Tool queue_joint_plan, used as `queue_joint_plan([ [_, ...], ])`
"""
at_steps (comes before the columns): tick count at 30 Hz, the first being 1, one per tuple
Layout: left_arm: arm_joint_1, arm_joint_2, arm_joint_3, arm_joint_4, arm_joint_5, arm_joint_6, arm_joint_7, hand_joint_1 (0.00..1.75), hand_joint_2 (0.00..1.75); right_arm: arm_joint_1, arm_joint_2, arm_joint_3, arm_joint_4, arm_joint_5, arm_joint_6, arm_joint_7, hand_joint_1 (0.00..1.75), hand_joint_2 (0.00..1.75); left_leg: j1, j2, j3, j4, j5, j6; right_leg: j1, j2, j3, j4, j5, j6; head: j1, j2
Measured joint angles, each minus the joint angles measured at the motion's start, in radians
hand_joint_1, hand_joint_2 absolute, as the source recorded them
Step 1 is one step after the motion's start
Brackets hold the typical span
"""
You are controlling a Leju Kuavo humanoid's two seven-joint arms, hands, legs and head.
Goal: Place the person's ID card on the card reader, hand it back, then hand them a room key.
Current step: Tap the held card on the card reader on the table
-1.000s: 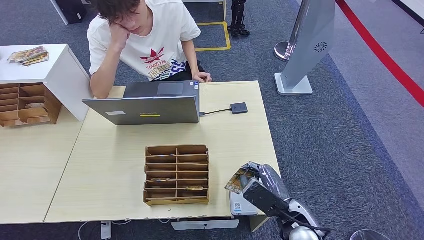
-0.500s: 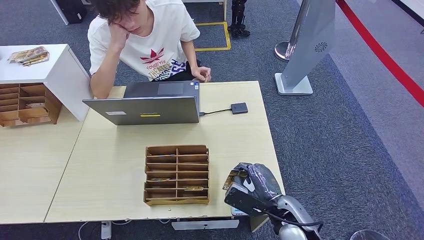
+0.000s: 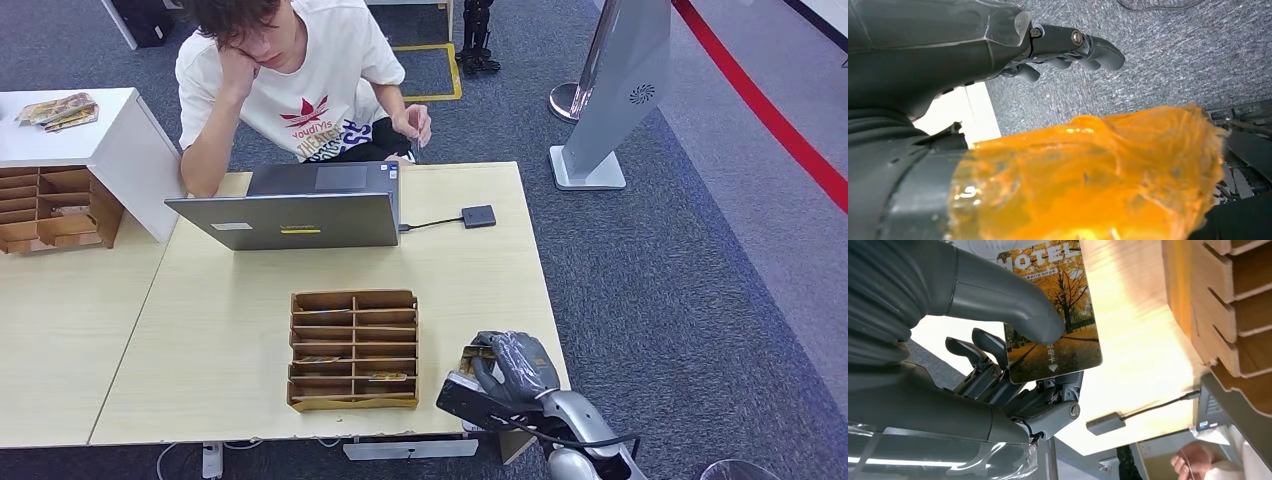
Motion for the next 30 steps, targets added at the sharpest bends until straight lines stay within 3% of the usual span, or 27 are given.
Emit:
queue_joint_plan([
  [30, 0.0, 0.0, 0.0, 0.0, -0.017, 0.002, 0.001, 0.0, 0.0, -0.037, -0.008, 0.004, 0.142, 0.045, 0.003, 0.036, 1.75, 1.75, 0.0, 0.0, 0.001, 0.0, 0.0, 0.0, 0.0, 0.0, 0.0, 0.0, 0.0, 0.0, 0.0, 0.0],
])
